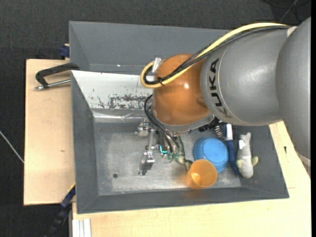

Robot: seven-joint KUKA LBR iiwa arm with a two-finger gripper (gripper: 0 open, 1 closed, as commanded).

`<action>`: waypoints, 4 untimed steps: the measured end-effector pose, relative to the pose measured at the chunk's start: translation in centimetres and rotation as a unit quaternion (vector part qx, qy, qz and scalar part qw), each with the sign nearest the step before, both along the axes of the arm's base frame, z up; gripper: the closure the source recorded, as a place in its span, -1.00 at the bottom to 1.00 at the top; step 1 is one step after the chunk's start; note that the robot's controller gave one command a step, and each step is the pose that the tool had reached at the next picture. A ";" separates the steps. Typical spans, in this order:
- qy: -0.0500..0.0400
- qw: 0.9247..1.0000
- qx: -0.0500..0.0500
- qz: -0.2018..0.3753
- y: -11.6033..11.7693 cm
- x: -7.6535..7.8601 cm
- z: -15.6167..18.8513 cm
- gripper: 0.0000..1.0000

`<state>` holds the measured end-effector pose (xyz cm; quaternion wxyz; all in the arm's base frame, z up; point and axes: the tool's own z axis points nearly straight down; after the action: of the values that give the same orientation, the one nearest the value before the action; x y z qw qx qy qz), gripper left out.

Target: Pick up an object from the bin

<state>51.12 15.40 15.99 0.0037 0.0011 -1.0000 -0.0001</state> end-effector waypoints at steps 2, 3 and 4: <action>-0.003 1.000 -0.001 0.022 -10.3 4.4 -5.7 -1.00; -0.004 1.000 0.001 0.024 -9.9 4.4 -5.6 1.00; -0.012 1.000 0.001 0.018 -9.9 5.6 5.3 1.00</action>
Offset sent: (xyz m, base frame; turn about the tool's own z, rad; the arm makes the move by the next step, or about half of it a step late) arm 0.0313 -0.0371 -0.0399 0.0552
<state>56.70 5.55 21.32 -0.0079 0.0191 -0.9998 -0.0010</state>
